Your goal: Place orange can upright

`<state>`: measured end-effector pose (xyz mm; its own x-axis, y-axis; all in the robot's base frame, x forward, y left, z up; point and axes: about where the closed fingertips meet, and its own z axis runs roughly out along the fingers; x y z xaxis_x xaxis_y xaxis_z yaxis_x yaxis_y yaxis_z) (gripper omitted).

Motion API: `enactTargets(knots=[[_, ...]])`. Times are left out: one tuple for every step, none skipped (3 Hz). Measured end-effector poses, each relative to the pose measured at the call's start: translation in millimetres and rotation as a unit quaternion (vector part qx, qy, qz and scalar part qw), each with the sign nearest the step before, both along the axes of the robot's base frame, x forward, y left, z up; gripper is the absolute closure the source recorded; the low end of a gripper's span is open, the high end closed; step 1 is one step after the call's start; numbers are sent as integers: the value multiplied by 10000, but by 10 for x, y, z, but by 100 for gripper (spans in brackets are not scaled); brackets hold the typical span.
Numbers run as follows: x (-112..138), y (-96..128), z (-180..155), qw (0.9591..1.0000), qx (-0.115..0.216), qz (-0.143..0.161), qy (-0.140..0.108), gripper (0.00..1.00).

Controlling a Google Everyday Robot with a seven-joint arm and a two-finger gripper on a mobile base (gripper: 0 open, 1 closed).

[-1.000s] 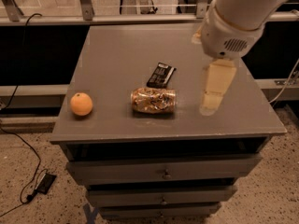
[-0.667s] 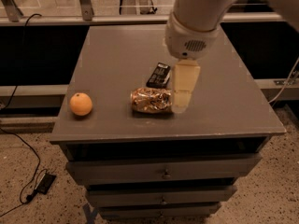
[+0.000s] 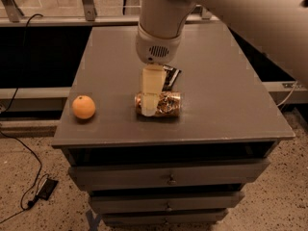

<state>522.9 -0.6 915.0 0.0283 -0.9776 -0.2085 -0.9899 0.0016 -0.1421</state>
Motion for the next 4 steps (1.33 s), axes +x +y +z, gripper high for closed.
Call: enactTargets(knots=[[-11,111,-257,9999,-4,-103,112,0],[-45,160,-478,9996,-252,-66,-124,0],[27,37,-661,9981,-525,-210,-228,0],[79,-78,-815,9968,-720,-319,-112,18]])
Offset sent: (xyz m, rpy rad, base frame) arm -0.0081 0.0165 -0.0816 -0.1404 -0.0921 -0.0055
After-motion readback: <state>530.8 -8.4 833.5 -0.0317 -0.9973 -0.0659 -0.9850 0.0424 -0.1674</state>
